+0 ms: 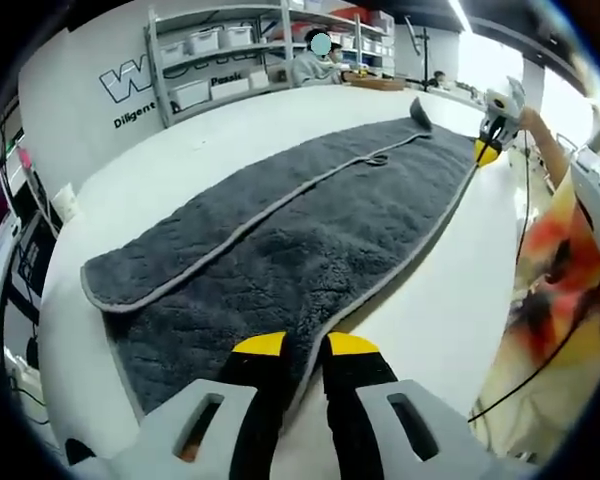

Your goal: Open the folded towel by lifting each exposed corner and separating the folded layers until the towel lies flat within the target outline without major curled edges

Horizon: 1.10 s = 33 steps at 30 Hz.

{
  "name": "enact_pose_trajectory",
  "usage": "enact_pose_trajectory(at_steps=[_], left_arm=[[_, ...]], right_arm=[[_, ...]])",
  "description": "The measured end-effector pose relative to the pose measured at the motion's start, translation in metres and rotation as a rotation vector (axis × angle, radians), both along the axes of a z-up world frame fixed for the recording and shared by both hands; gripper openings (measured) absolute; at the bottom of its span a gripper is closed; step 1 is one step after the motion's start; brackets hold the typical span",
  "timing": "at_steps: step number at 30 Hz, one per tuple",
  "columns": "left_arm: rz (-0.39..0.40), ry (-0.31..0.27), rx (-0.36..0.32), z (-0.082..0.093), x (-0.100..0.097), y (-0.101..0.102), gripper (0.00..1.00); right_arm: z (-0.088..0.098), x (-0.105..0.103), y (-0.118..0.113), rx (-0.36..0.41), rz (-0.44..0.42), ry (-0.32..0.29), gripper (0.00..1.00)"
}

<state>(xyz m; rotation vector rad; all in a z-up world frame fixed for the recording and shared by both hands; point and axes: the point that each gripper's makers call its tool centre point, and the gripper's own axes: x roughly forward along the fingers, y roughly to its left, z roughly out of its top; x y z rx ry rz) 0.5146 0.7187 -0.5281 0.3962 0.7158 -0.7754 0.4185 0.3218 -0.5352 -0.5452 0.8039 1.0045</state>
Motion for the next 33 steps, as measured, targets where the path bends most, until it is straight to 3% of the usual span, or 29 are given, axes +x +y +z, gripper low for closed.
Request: enact_pose_trajectory(at_steps=[4,8,13,16,21,25,29,33], left_arm=[[-0.005,-0.014,-0.069,0.016,-0.001,-0.004,0.16],[0.023,-0.069,-0.149,0.037,0.006,-0.005,0.27],[0.053,-0.159,-0.272,0.062,0.018,-0.013,0.44],[0.043,-0.159,-0.351,0.072,0.017,-0.021,0.53],[0.041,-0.146,-0.378,0.071,0.019,-0.027,0.82],[-0.008,-0.108,-0.376,0.063,0.013,-0.038,0.86],[-0.020,-0.096,-0.374,0.057,0.013,-0.044,0.99],[-0.005,-0.102,-0.369,0.056,0.017,-0.041,1.00]], right_arm=[[0.011,0.002,0.002,0.044,-0.004,-0.038,0.00],[0.033,0.011,0.007,0.181,-0.070,-0.079,0.04],[0.045,0.028,-0.006,0.220,-0.158,-0.137,0.22],[0.048,0.035,-0.012,0.242,-0.202,-0.143,0.39],[0.047,0.047,-0.021,0.265,-0.268,-0.172,0.60],[0.044,0.051,-0.024,0.294,-0.302,-0.169,0.69],[0.037,0.053,-0.028,0.284,-0.322,-0.153,0.86],[0.033,0.055,-0.033,0.265,-0.344,-0.147,0.99]])
